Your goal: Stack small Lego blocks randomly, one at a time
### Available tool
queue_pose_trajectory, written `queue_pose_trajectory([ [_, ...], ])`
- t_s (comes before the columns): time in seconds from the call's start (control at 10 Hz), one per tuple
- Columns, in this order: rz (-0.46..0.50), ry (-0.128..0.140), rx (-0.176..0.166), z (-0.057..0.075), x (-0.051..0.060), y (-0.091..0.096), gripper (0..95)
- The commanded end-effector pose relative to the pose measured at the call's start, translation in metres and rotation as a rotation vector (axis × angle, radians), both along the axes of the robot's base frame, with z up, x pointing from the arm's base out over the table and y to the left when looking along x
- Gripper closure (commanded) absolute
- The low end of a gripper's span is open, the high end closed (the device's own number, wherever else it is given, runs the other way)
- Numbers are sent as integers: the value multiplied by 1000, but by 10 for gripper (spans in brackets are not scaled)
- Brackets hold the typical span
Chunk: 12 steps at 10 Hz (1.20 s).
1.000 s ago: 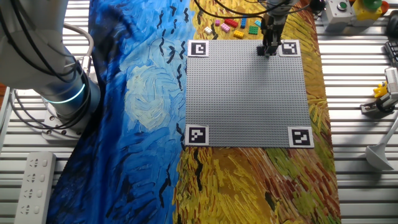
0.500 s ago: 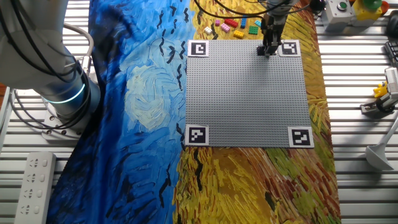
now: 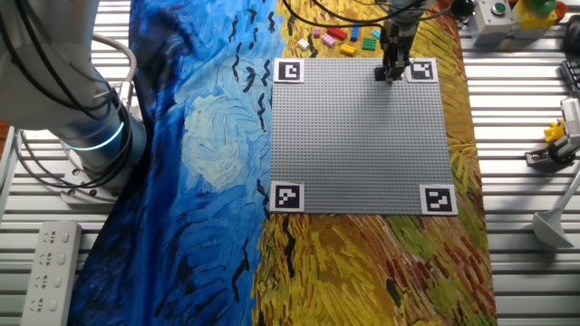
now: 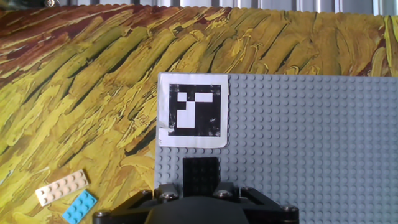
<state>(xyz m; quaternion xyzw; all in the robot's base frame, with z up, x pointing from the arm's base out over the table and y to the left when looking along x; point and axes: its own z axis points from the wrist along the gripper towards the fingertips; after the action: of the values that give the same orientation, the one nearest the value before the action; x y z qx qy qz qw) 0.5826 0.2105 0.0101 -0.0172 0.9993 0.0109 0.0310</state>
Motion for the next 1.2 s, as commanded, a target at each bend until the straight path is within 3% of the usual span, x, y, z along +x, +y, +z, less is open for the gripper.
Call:
queue_pose_trajectory([
  [0.1,0,-3,1,0,-1,0,570],
  [1.2,9,-8,7,0,-6,7,570],
])
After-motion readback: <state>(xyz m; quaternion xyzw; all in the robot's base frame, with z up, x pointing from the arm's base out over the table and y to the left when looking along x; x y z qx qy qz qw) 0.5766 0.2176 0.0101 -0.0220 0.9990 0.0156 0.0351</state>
